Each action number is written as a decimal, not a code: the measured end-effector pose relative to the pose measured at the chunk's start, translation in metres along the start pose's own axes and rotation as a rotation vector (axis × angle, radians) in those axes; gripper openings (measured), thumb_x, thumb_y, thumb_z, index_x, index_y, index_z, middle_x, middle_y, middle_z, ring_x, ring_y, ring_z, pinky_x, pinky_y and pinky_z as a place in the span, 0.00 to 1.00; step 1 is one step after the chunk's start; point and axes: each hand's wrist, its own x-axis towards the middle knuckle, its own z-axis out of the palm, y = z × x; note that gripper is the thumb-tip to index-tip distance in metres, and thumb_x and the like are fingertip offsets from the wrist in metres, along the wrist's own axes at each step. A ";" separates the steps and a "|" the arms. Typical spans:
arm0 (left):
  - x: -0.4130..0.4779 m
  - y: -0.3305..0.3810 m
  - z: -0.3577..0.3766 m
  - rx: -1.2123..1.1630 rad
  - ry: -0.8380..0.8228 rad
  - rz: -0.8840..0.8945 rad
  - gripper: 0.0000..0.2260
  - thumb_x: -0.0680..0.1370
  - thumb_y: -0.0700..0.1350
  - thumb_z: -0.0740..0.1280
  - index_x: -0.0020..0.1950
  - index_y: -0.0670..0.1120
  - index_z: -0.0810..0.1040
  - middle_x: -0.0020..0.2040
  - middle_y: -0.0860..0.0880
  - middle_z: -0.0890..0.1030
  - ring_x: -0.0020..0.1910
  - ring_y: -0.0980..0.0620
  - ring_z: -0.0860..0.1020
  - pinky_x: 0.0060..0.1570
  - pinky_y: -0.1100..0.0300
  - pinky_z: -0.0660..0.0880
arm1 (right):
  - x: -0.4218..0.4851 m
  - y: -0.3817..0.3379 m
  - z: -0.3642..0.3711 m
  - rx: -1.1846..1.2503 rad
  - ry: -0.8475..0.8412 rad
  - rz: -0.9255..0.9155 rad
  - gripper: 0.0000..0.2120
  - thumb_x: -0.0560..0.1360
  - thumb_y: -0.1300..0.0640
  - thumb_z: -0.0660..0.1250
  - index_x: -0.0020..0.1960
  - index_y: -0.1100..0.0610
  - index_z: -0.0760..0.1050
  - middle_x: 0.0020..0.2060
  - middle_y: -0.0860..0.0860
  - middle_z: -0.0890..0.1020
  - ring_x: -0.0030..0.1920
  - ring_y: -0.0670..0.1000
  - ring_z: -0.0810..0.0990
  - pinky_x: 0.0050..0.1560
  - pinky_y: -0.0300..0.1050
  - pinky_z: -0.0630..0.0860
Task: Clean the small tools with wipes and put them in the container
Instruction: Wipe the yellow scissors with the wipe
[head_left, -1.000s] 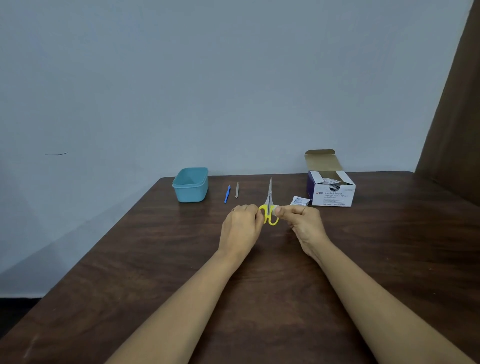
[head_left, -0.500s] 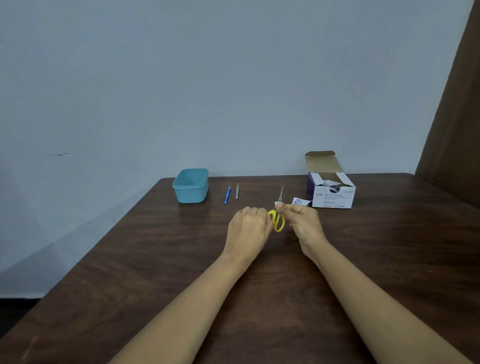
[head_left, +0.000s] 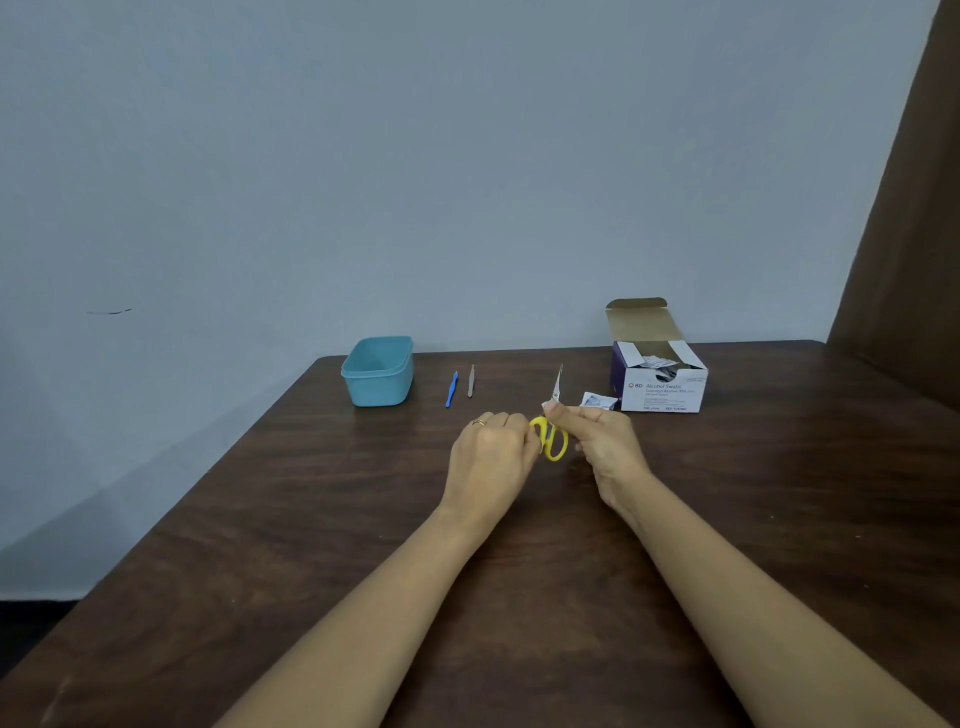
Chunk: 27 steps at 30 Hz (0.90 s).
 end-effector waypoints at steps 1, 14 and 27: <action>-0.001 0.000 0.000 -0.012 0.002 -0.011 0.11 0.72 0.41 0.72 0.31 0.44 0.74 0.26 0.49 0.74 0.26 0.51 0.72 0.27 0.62 0.66 | -0.001 0.000 0.001 0.001 0.014 -0.001 0.09 0.72 0.51 0.73 0.39 0.56 0.83 0.34 0.50 0.83 0.37 0.43 0.77 0.45 0.39 0.70; -0.004 -0.001 -0.002 -0.068 0.034 -0.101 0.10 0.74 0.41 0.70 0.33 0.44 0.76 0.27 0.49 0.75 0.27 0.53 0.72 0.27 0.61 0.66 | 0.004 -0.002 -0.004 -0.071 -0.084 0.048 0.04 0.71 0.55 0.73 0.43 0.55 0.83 0.36 0.45 0.84 0.37 0.41 0.75 0.41 0.38 0.67; -0.003 -0.002 -0.004 -0.045 0.071 -0.074 0.10 0.74 0.42 0.67 0.32 0.44 0.75 0.26 0.49 0.74 0.26 0.51 0.72 0.26 0.61 0.67 | 0.011 -0.001 -0.011 -0.034 -0.149 0.097 0.01 0.70 0.58 0.74 0.41 0.54 0.84 0.36 0.45 0.84 0.40 0.43 0.73 0.40 0.38 0.65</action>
